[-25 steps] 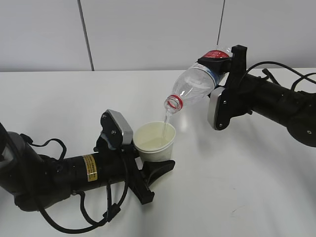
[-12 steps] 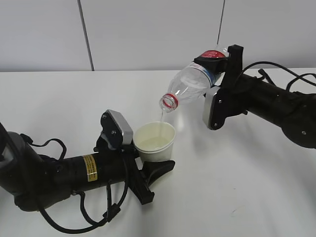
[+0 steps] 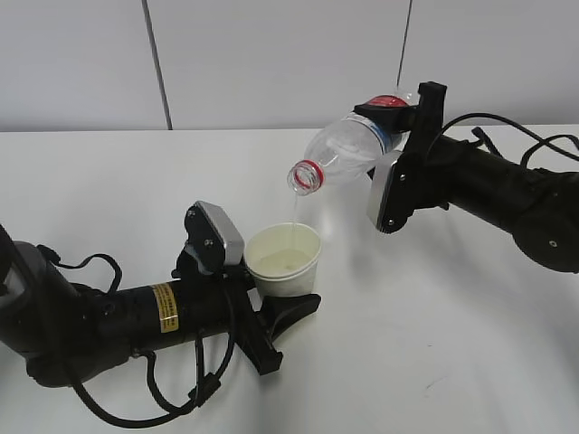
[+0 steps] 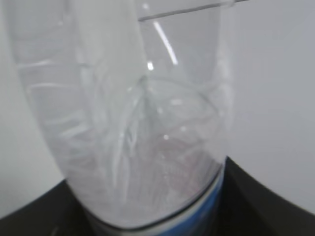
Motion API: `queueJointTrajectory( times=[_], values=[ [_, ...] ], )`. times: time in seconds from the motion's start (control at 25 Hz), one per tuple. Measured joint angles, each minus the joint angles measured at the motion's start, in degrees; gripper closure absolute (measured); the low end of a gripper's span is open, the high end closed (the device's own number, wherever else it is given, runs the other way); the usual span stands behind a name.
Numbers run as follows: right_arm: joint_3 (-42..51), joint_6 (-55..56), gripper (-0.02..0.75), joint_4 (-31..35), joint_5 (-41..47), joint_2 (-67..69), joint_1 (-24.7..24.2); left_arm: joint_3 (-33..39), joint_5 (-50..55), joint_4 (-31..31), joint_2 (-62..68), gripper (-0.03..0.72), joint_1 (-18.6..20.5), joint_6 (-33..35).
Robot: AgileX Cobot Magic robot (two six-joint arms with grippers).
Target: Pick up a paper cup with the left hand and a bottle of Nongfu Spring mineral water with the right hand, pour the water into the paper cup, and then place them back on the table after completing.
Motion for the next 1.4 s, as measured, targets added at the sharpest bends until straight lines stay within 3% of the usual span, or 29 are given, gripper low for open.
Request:
queueJointTrajectory(
  times=[0.48, 1.0, 1.4],
  values=[
    [-0.1, 10.5, 0.317, 0.0, 0.0, 0.0, 0.0, 0.0, 0.0, -0.1, 0.0, 0.308, 0.0, 0.0],
    [-0.1, 40.3, 0.317, 0.8, -2.2, 0.0, 0.0, 0.0, 0.0, -1.2, 0.0, 0.308, 0.0, 0.0],
    [-0.1, 57.6, 0.317, 9.9, -2.4, 0.0, 0.1, 0.0, 0.0, -1.7, 0.0, 0.308, 0.0, 0.0]
  ],
)
